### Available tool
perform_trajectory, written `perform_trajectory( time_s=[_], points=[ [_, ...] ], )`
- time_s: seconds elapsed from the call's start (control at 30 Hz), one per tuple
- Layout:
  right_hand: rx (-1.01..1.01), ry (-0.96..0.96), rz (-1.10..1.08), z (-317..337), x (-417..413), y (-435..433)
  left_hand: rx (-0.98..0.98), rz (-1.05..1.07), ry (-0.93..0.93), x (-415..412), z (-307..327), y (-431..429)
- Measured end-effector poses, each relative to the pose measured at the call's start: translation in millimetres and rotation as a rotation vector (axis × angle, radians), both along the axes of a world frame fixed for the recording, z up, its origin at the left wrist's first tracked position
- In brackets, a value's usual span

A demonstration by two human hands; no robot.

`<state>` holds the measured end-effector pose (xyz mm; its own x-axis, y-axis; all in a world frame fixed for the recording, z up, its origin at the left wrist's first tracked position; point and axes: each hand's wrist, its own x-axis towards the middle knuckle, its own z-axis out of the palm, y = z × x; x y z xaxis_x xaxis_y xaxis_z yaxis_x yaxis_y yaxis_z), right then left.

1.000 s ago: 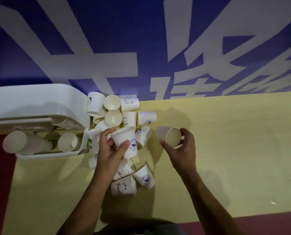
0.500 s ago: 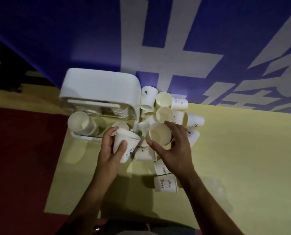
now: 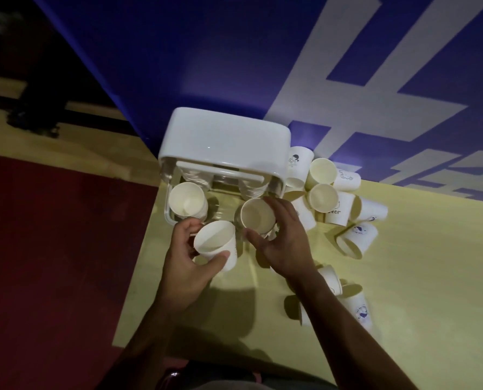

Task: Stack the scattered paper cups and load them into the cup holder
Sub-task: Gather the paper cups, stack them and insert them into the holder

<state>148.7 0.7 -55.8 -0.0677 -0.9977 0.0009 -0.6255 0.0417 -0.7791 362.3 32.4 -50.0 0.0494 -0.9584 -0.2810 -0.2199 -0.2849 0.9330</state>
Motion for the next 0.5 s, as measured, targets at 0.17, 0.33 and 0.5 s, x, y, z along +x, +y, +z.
perform_trajectory(
  time_s=[0.17,0.33,0.5],
  points=[
    [0.056,0.08,0.033,-19.5,9.7,-6.9,-0.029,-0.046,-0.053,12.6,0.7,0.7],
    [0.198,0.113,0.016,-41.3,14.0,-10.9,-0.022,-0.069,-0.053,11.2,2.4,-2.7],
    [0.243,0.161,0.014,-38.9,14.9,-10.3,-0.06,-0.094,-0.068,2.1,7.7,-7.6]
  ],
)
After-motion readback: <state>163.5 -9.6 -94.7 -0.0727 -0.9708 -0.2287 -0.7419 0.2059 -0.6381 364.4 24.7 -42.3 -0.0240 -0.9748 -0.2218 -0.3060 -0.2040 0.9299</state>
